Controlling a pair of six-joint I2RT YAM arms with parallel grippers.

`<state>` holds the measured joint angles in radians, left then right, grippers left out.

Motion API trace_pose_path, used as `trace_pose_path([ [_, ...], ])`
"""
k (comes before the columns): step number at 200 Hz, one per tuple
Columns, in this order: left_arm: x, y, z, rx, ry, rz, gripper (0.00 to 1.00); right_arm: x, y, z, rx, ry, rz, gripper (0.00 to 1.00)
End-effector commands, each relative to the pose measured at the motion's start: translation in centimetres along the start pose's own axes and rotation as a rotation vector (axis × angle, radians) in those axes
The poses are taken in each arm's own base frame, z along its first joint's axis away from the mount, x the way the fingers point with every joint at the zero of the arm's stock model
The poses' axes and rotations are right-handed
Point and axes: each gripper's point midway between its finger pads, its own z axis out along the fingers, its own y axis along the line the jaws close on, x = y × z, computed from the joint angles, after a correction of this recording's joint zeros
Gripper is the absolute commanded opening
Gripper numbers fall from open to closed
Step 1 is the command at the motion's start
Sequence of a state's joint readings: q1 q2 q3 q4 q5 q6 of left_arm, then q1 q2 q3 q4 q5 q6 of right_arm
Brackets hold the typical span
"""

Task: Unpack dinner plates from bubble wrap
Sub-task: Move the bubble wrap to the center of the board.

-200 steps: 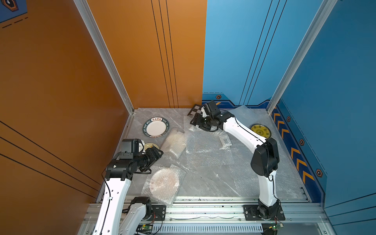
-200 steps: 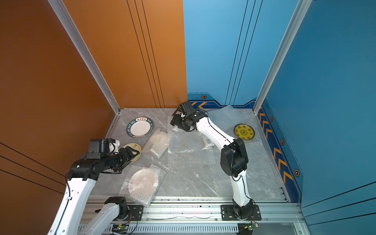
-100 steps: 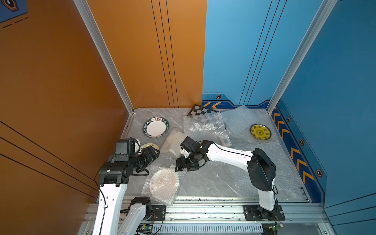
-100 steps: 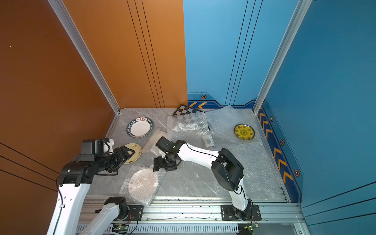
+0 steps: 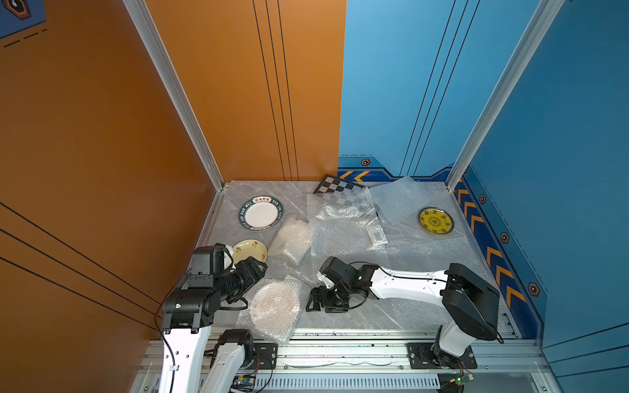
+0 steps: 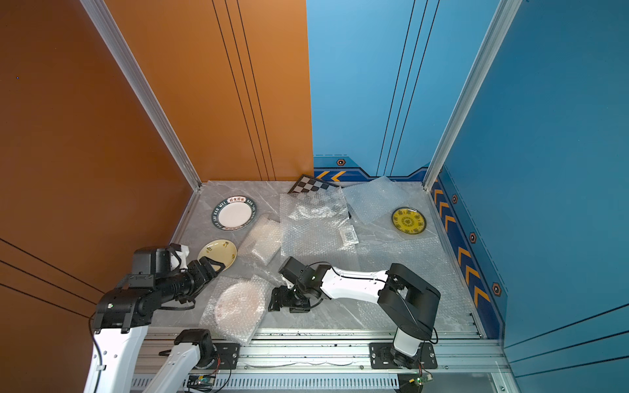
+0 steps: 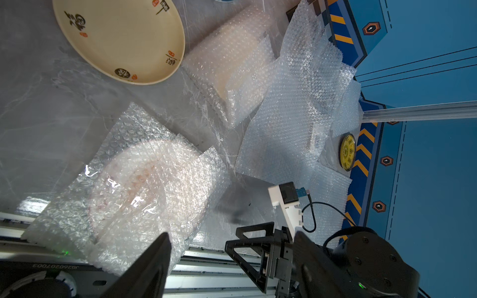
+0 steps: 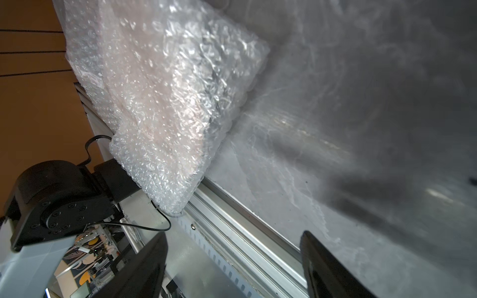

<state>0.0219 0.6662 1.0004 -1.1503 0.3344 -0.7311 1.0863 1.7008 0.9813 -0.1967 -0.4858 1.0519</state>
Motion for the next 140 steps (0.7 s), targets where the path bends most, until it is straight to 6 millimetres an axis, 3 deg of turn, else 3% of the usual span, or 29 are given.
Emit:
trace_pose_path([
  [1,1.0,0.0,0.1,0.022,0.047,-0.033,0.76,-1.0,2.2,1.3,-0.129,-0.067,0.053,0.82],
  [28,0.9,-0.7,-0.1,0.040,0.060,-0.017,0.76,-1.1,1.7,2.4,-0.158,-0.096,0.096,0.82],
  [82,1.2,-0.7,-0.6,0.043,0.062,0.001,0.76,-1.8,2.7,5.3,-0.129,-0.069,0.060,0.81],
  [140,0.7,-1.6,-1.6,0.060,0.039,0.028,0.77,-4.4,1.6,6.7,-0.129,-0.149,0.129,0.69],
])
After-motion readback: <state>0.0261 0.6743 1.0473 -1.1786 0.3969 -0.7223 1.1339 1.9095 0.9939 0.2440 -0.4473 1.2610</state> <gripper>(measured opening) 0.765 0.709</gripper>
